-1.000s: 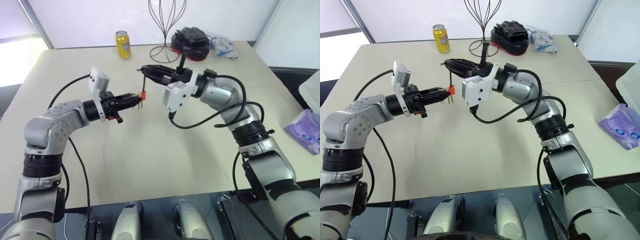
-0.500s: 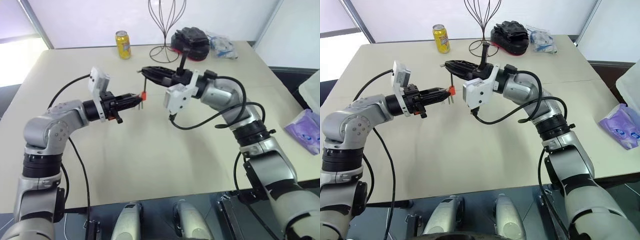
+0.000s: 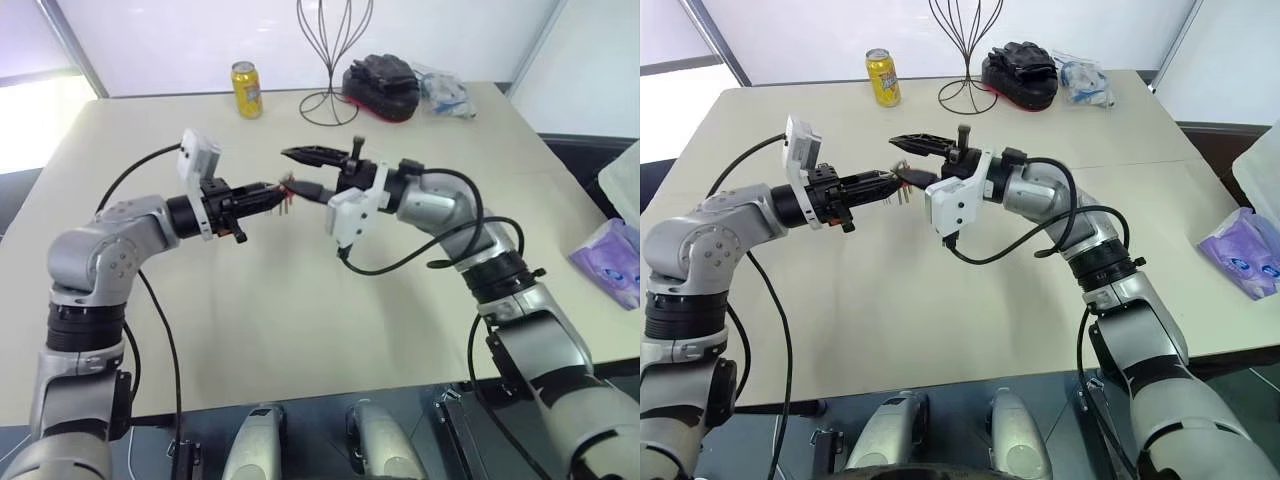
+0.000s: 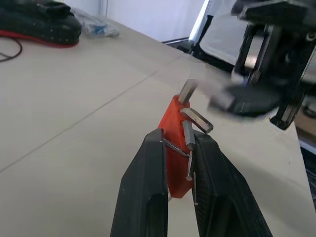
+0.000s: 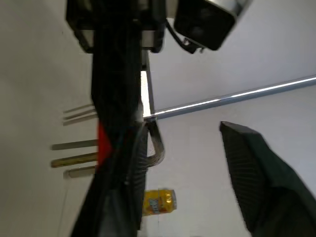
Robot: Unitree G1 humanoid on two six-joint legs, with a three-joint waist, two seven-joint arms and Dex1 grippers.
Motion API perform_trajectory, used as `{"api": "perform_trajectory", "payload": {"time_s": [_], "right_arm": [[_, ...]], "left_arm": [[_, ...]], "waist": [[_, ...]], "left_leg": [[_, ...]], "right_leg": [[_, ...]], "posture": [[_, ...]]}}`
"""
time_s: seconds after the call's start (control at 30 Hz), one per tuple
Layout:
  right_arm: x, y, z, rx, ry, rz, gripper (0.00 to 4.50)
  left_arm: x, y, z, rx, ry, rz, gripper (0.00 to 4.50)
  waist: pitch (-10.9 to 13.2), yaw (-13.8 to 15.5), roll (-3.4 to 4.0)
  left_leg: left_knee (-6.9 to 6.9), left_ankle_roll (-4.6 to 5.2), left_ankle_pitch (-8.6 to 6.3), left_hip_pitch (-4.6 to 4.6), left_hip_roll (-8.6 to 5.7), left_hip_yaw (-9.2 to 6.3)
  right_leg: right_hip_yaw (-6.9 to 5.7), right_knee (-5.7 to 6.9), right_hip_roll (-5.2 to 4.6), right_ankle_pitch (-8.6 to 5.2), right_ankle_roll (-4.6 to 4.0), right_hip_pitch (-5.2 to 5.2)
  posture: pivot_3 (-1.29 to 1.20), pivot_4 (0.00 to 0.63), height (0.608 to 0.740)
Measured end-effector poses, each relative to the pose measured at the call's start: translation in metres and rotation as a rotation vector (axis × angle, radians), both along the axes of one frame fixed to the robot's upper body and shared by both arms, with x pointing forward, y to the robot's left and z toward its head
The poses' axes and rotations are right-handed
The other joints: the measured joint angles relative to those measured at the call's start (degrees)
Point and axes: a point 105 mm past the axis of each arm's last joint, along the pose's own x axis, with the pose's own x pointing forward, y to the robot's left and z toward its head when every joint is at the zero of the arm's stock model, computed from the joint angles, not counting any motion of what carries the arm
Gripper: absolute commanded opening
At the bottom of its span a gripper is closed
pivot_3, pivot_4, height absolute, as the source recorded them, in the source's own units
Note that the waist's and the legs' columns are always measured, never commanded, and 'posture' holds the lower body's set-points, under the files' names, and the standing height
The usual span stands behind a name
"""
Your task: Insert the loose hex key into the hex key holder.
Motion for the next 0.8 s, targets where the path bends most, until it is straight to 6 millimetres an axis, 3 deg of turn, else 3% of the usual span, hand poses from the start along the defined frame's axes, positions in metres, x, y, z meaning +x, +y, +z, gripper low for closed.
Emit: {"api": "perform_trajectory", "payload": {"time_s": [0.07, 0.13, 0.27, 0.33, 0.5, 0.8], "right_arm": [[-0.001, -0.001, 0.005, 0.019, -0.002, -0.001, 4.43], [-0.001, -0.002, 0.007, 0.029, 0.007, -0.002, 4.43], [-0.005, -0.008, -0.012, -0.050, 0.089, -0.005, 4.43], [-0.004, -0.020, -0.024, -0.085, 0.160, -0.034, 4.43], [-0.009, -0.075, -0.050, -0.181, 0.420, -0.167, 4.43], [-0.025, -0.129, -0.033, -0.167, 0.675, -0.358, 4.43]], "left_arm": [[0.000, 0.000, 0.000, 0.000, 0.001, 0.001, 0.29], [0.000, 0.000, 0.000, -0.001, 0.003, 0.000, 0.29], [-0.001, -0.004, 0.000, -0.015, 0.002, -0.013, 0.29], [-0.001, -0.004, -0.001, -0.017, 0.005, -0.010, 0.29], [-0.006, -0.013, -0.016, -0.034, 0.053, -0.033, 0.29], [-0.018, -0.052, -0.051, -0.097, 0.194, -0.150, 0.29]], "waist": [[0.0, 0.0, 0.00], [0.0, 0.0, 0.00], [0.0, 0.3, -0.01], [0.0, 0.4, -0.01], [0.0, 1.4, -0.01], [0.0, 1.8, 0.00]], "left_leg": [[0.00, 0.00, 0.00, 0.00, 0.00, -0.01], [0.00, 0.00, 0.00, 0.00, 0.00, -0.01], [0.03, 0.00, 0.00, -0.01, -0.01, -0.06], [0.06, 0.01, 0.00, -0.03, -0.03, -0.06], [0.10, 0.03, -0.01, -0.01, -0.02, -0.07], [0.14, 0.03, -0.01, 0.04, -0.02, -0.09]], "right_leg": [[0.00, 0.00, 0.00, 0.00, 0.00, 0.00], [-0.01, 0.00, 0.00, 0.00, 0.00, 0.01], [-0.04, -0.01, -0.01, 0.00, 0.00, 0.05], [-0.04, -0.02, -0.06, 0.00, 0.00, 0.06], [-0.05, -0.02, -0.06, 0.00, 0.00, 0.09], [-0.07, -0.04, -0.03, -0.01, 0.00, 0.18]], "posture": [[0.00, 0.150, 0.740], [0.00, 0.150, 0.740], [0.00, 0.150, 0.740], [0.00, 0.150, 0.740], [0.00, 0.150, 0.740], [0.00, 0.150, 0.740]]}}
